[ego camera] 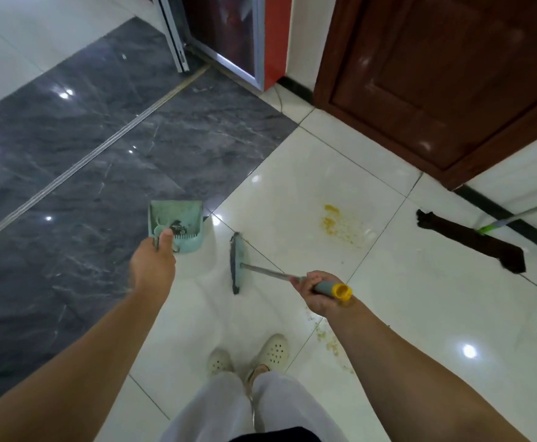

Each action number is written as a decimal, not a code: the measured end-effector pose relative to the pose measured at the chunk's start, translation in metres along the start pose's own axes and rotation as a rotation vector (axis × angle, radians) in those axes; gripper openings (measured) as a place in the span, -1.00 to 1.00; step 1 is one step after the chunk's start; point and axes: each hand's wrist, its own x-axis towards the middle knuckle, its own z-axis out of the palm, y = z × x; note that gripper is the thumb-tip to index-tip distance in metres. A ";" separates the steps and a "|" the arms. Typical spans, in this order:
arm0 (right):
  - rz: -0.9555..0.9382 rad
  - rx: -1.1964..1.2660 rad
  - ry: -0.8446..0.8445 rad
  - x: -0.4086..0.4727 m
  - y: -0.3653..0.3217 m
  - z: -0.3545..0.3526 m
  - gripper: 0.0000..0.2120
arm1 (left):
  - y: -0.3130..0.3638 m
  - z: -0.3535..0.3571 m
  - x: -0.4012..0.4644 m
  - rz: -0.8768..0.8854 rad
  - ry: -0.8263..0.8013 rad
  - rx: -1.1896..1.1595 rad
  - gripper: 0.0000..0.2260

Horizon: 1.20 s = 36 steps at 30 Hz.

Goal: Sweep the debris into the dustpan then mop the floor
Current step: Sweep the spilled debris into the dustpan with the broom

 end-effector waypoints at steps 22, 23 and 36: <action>-0.258 1.013 -0.107 -0.070 0.038 -0.146 -0.52 | 0.104 0.075 0.036 0.416 -0.496 0.192 -0.48; -0.275 1.038 -0.105 -0.072 0.047 -0.148 -0.54 | 0.105 0.075 0.037 0.436 -0.514 0.186 -0.49; -0.421 0.847 -0.006 -0.060 0.153 -0.092 -0.56 | 0.095 0.053 0.066 0.594 -0.667 0.229 -0.48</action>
